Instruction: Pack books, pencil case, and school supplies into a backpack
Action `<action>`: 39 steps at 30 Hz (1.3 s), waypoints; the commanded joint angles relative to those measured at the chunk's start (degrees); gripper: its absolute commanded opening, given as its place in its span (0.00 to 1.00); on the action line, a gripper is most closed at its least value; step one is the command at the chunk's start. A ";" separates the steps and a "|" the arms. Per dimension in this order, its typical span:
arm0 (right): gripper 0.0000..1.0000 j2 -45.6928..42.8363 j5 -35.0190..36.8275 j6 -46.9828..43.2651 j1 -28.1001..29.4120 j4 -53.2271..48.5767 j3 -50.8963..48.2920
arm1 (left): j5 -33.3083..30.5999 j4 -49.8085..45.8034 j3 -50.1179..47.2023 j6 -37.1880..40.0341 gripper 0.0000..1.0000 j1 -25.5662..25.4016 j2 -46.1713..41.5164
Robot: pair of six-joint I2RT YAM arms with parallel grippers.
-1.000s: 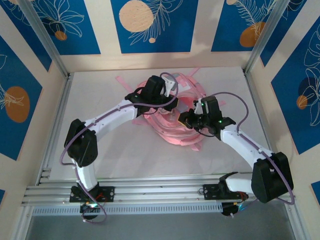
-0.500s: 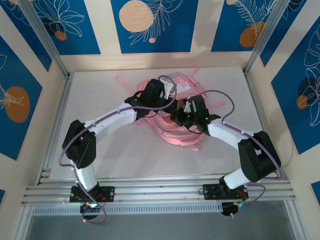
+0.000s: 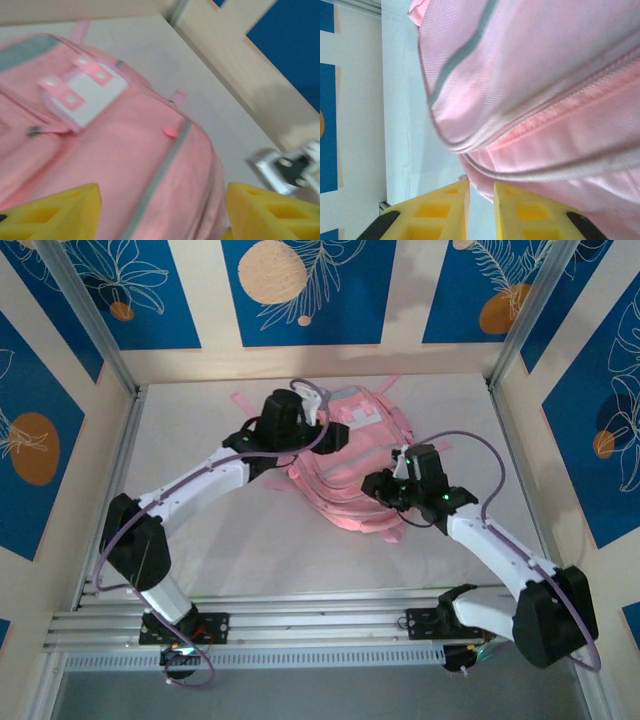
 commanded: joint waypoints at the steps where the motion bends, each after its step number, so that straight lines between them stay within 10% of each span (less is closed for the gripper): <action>1: 0.28 -2.77 1.55 -1.88 -2.90 -5.98 -2.29 | -0.91 1.73 -3.59 2.11 0.67 4.05 -0.11; 12: 0.53 -2.68 0.46 0.60 -10.50 -1.43 -7.66 | 7.71 3.58 -8.52 4.95 0.62 7.11 5.95; 23: 0.55 3.02 0.37 0.30 -12.07 4.45 -7.86 | 18.61 5.95 -7.99 3.62 0.47 7.13 13.05; 31: 0.45 8.00 2.50 -1.80 -13.27 6.21 -5.41 | 21.31 9.08 -11.61 -0.70 0.00 6.58 11.41; 39: 0.43 14.26 5.45 -5.76 -13.92 4.51 2.94 | 22.79 16.21 -22.98 -8.72 0.00 4.19 4.78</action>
